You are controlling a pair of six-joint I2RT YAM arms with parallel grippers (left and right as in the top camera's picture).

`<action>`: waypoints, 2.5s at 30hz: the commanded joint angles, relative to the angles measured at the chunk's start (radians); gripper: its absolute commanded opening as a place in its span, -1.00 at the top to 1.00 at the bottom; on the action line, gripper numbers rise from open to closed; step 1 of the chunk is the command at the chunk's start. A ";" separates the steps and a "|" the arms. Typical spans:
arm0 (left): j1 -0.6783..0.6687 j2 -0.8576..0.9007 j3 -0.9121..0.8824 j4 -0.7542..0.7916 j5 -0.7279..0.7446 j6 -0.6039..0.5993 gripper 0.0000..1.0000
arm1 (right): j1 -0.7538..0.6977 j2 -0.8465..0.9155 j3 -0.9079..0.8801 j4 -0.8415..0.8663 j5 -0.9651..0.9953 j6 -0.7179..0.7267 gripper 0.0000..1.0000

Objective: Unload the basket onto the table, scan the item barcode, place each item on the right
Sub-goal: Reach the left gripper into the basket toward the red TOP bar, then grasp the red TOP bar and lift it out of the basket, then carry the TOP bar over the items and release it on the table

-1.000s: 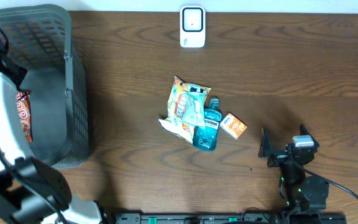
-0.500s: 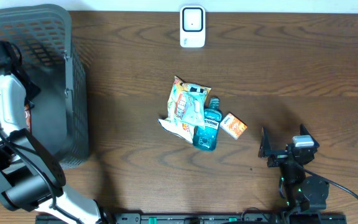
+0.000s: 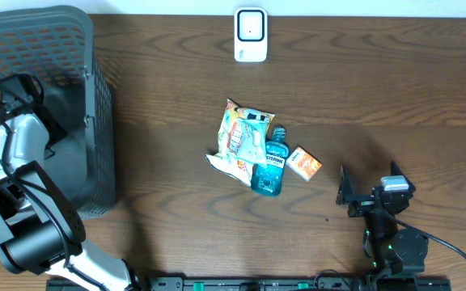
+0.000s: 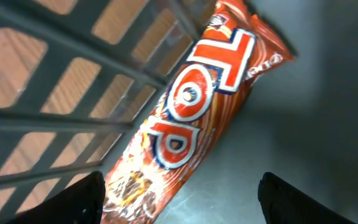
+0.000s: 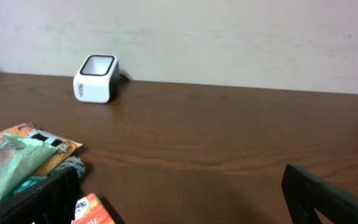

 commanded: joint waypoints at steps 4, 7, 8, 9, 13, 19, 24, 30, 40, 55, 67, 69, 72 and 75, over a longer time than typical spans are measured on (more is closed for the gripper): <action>0.008 0.021 -0.045 0.084 0.058 0.032 -0.58 | -0.002 0.000 -0.001 -0.004 -0.002 -0.014 -0.99; 0.020 0.027 -0.053 0.100 0.079 0.032 -0.58 | -0.002 0.000 -0.001 -0.004 -0.002 -0.014 -0.99; 0.029 0.028 -0.058 0.110 0.092 0.032 -0.59 | -0.002 0.000 -0.001 -0.004 -0.002 -0.014 -0.99; 0.035 0.029 -0.060 0.114 0.094 0.031 -0.59 | -0.002 0.000 -0.001 -0.004 -0.002 -0.014 -0.99; 0.080 0.030 -0.067 0.124 0.158 0.031 -0.59 | -0.002 0.000 -0.001 -0.004 -0.002 -0.014 -0.99; 0.119 0.041 -0.137 0.180 0.263 0.012 -0.57 | -0.002 0.000 -0.001 -0.004 -0.002 -0.014 -0.99; 0.117 0.111 -0.230 0.243 0.273 0.011 -0.47 | -0.002 0.000 -0.001 -0.004 -0.002 -0.014 -0.99; 0.116 0.216 -0.243 0.245 0.352 -0.003 0.54 | -0.002 0.000 -0.001 -0.004 -0.002 -0.014 -0.98; 0.114 0.095 -0.171 0.160 0.550 -0.071 0.85 | -0.002 0.000 -0.001 -0.004 -0.002 -0.014 -0.99; -0.021 -0.735 -0.057 0.120 0.572 -0.300 0.86 | -0.002 0.000 -0.001 -0.004 -0.002 -0.015 -0.98; -0.685 -0.793 -0.074 0.082 0.697 -0.124 0.85 | -0.002 0.000 -0.001 -0.004 -0.002 -0.015 -0.99; -0.783 -0.711 -0.082 0.079 0.607 -0.125 0.85 | -0.002 0.000 -0.001 -0.004 -0.002 -0.014 -0.99; -0.913 -0.531 -0.082 0.127 0.552 -0.126 0.85 | -0.002 0.000 -0.001 -0.004 -0.002 -0.015 -0.99; -0.978 -0.384 -0.082 0.230 0.551 -0.163 0.85 | -0.002 0.000 -0.001 -0.004 -0.002 -0.014 -0.98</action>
